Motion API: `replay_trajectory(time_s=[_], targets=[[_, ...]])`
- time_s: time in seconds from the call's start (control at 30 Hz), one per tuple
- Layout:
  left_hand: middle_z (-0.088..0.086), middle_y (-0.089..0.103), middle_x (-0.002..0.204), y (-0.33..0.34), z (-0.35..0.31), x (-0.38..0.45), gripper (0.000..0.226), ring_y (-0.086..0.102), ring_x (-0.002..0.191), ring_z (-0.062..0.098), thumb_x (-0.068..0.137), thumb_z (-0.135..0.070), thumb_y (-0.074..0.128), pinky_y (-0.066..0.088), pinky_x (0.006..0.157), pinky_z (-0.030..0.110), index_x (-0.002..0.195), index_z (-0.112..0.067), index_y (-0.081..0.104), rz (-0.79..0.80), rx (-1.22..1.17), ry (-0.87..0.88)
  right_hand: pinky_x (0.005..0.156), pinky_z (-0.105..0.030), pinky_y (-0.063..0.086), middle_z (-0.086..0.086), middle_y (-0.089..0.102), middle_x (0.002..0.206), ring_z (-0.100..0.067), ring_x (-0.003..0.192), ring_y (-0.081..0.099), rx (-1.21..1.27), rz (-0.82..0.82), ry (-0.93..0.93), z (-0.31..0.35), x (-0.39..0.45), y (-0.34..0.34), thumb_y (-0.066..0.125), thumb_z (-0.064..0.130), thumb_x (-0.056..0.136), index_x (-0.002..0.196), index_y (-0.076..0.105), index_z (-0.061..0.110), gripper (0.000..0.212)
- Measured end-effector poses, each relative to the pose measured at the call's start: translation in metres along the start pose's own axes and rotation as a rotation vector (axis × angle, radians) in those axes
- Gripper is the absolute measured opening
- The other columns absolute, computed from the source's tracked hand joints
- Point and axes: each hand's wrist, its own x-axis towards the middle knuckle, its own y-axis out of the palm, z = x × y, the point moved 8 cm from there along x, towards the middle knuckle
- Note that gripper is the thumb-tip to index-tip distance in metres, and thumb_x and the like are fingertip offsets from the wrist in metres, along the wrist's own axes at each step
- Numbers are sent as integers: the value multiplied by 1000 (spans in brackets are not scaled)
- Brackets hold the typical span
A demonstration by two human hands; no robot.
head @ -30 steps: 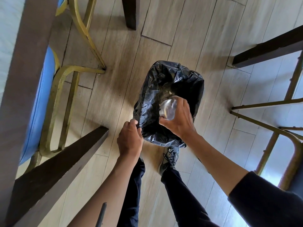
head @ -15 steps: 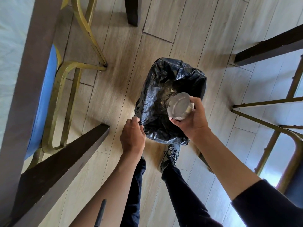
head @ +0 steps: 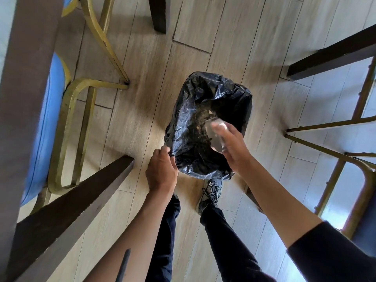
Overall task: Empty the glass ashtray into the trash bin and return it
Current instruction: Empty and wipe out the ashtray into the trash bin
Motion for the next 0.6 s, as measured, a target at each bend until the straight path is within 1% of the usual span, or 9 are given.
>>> replay_trajectory(time_s=[0.07,0.13,0.17,0.2,0.27,0.33,0.4,0.47,0.6], targets=[[8,63,113,0,0,0,27,63,100,29,97,-21,59,48,70,38,123,-16,56,-1,5,2,93,-41,57,-8,59,131,-25,117,61,-433,-36,-148,2,4,3,88,48,69,139,50,26,82],[8,63,113,1,0,0,27,63,100,29,97,-21,59,47,70,38,123,-15,56,-2,7,4,108,-47,45,-11,47,140,-28,132,44,-880,-72,-299,-5,5,11,90,50,65,145,40,25,98],[9,63,113,1,0,0,27,63,100,29,97,-21,59,45,69,37,123,-15,56,-2,8,4,109,-47,40,-12,43,143,-29,134,37,-1033,-104,-357,-10,3,15,90,49,64,149,35,23,104],[9,63,114,1,0,0,27,63,100,29,97,-21,59,44,69,36,123,-15,56,-1,8,1,110,-46,37,-13,40,144,-29,134,34,-1126,-130,-397,-16,-1,17,90,48,64,151,31,20,108],[9,63,114,0,0,1,27,63,101,30,97,-21,59,41,68,35,123,-15,57,-1,5,-3,111,-48,39,-14,39,144,-30,134,33,-1197,-119,-404,-32,-5,20,88,47,65,153,30,18,109],[9,63,114,0,0,1,27,63,100,30,97,-21,59,40,69,34,123,-15,57,-2,1,1,110,-52,42,-14,41,142,-30,132,34,-1192,-54,-354,-50,-5,19,84,49,69,151,33,16,102],[10,62,114,1,0,1,27,63,99,30,97,-20,59,41,70,34,123,-14,56,0,-1,4,107,-48,43,-15,43,140,-31,129,35,-1145,-42,-313,-56,-5,14,82,50,73,147,36,12,95],[10,63,114,1,0,2,26,64,98,30,97,-20,59,40,70,34,122,-14,56,0,-4,5,104,-43,42,-15,45,138,-31,128,36,-1094,-80,-350,-49,-6,11,84,48,72,142,40,11,91],[9,63,113,2,0,2,24,63,98,30,97,-20,58,38,69,33,121,-14,56,1,14,10,104,-49,46,-12,47,139,-30,127,40,-1142,-162,-507,-24,-10,9,87,45,65,132,48,14,84]])
